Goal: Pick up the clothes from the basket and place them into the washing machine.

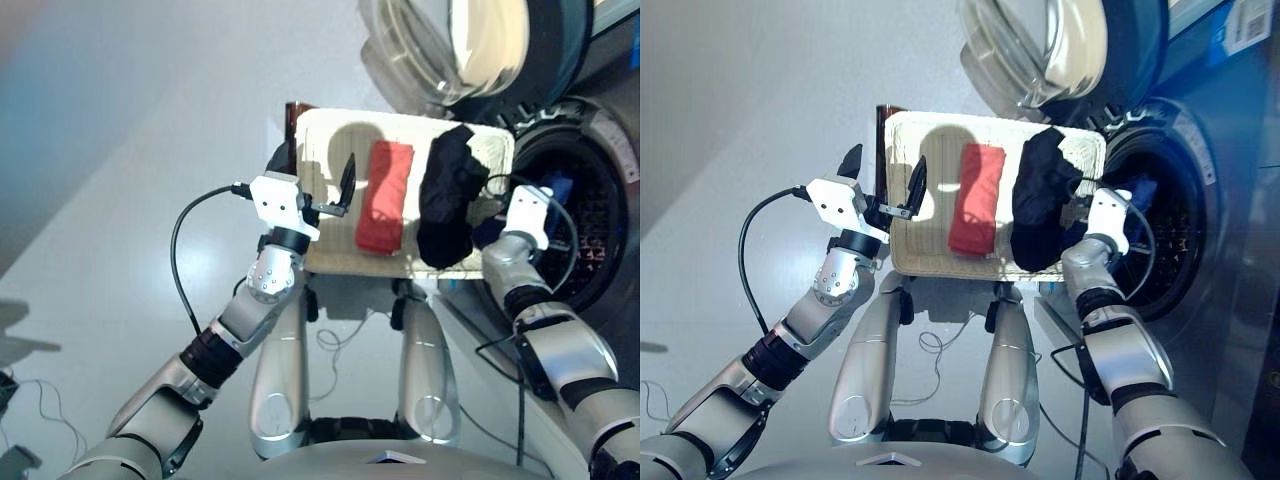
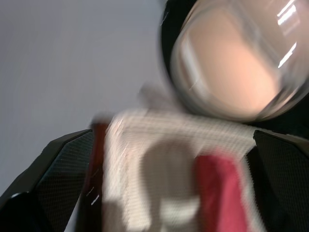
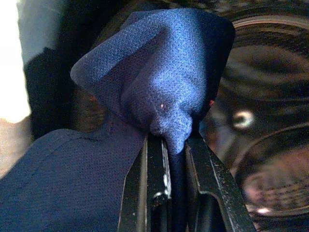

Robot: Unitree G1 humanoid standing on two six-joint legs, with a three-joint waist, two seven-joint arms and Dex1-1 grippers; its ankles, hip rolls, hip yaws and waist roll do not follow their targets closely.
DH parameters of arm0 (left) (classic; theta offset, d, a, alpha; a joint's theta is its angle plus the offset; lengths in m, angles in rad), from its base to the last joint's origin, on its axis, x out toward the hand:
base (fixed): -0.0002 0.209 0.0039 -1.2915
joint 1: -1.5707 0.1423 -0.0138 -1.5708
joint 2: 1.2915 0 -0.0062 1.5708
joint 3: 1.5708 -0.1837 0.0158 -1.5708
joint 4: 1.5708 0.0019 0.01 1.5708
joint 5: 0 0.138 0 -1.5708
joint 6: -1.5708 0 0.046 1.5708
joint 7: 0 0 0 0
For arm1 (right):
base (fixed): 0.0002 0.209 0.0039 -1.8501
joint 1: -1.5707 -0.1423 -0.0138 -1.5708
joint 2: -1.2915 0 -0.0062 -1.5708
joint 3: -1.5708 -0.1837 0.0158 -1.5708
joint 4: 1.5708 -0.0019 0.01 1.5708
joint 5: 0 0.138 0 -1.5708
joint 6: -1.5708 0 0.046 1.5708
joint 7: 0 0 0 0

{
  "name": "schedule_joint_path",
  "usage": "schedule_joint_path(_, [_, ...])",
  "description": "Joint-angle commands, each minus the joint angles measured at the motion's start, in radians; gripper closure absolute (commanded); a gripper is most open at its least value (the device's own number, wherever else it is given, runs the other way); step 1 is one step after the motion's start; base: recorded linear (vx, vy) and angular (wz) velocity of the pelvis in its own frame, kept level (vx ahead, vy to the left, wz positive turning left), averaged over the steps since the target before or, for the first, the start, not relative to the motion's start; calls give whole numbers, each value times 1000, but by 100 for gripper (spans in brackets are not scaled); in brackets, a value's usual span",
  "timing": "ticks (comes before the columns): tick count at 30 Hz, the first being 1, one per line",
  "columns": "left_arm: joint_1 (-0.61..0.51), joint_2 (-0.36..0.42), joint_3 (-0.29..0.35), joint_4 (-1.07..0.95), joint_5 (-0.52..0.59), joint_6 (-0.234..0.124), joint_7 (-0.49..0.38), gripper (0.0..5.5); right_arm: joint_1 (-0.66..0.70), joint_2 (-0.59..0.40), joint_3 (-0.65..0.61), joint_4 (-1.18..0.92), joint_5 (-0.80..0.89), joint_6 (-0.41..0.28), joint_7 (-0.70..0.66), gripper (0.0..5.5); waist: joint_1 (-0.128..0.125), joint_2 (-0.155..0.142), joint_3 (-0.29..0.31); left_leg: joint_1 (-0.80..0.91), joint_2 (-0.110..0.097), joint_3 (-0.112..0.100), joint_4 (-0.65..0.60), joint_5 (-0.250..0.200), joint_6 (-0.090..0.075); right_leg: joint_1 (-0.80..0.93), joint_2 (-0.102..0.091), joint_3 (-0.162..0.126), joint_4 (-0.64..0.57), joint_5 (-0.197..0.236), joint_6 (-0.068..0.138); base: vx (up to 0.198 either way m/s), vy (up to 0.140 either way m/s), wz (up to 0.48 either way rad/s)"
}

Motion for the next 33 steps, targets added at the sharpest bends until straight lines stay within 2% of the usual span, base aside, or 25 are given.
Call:
schedule_joint_path(1, [13,16,6,-117,19,-26,8,0,-32,-147,-17,25,-17,17,-63,550,8,20,-11,-16,25,7,140,-127,-83,-87,10,57,9,56,15,0,0,0])
schedule_joint_path(5, [17,34,27,-133,26,-29,26,0,-81,-208,-8,64,-10,39,-82,550,4,32,-11,-60,24,8,143,-126,-84,-137,15,64,16,53,11,0,0,0])
schedule_joint_path(11, [13,45,41,-149,42,-25,51,0,-100,-256,-23,92,6,64,-111,550,-9,30,-11,-100,20,6,145,-126,-82,-183,20,73,19,54,10,0,0,0])
schedule_joint_path(19, [1,70,59,-157,51,-30,78,0,-86,-277,-59,92,129,12,-83,550,-18,32,-11,-127,15,5,142,-126,-78,-223,21,80,25,54,11,0,0,0])
schedule_joint_path(20, [-2,72,60,-157,48,-33,81,0,-92,-274,-72,99,170,-3,-78,67,-20,31,-11,-125,13,5,142,-129,-75,-221,22,81,26,54,10,0,0,0])
schedule_joint_path(21, [-2,72,60,-157,48,-33,81,0,-93,-274,-72,100,171,-3,-77,0,-19,31,-11,-125,13,6,142,-129,-75,-222,22,82,26,53,10,0,0,0])
schedule_joint_path(28, [-14,63,62,-152,29,-41,75,0,-54,-214,-75,8,254,-90,-20,0,-29,21,-11,-103,9,10,136,-132,-70,-205,23,92,17,54,9,0,0,0])
schedule_joint_path(29, [-18,50,63,-146,20,-39,72,0,-43,-176,-98,-30,326,-146,-1,0,-33,18,-11,-94,9,11,137,-134,-69,-193,25,94,15,52,8,0,0,0])
schedule_joint_path(30, [-17,51,62,-146,20,-40,71,0,-39,-175,-100,-32,327,-148,0,0,-32,17,-11,-92,9,11,137,-134,-69,-192,24,94,14,52,8,0,0,0])
schedule_joint_path(32, [-18,40,72,-137,17,-39,66,0,24,-109,-96,-188,364,-228,31,0,-44,5,-11,-82,10,14,134,-134,-68,-182,28,95,12,52,7,0,0,0])
schedule_joint_path(33, [-16,42,71,-137,17,-39,65,0,32,-106,-99,-195,362,-227,27,0,-43,3,-11,-79,10,14,133,-133,-68,-180,27,96,12,52,7,0,0,0])
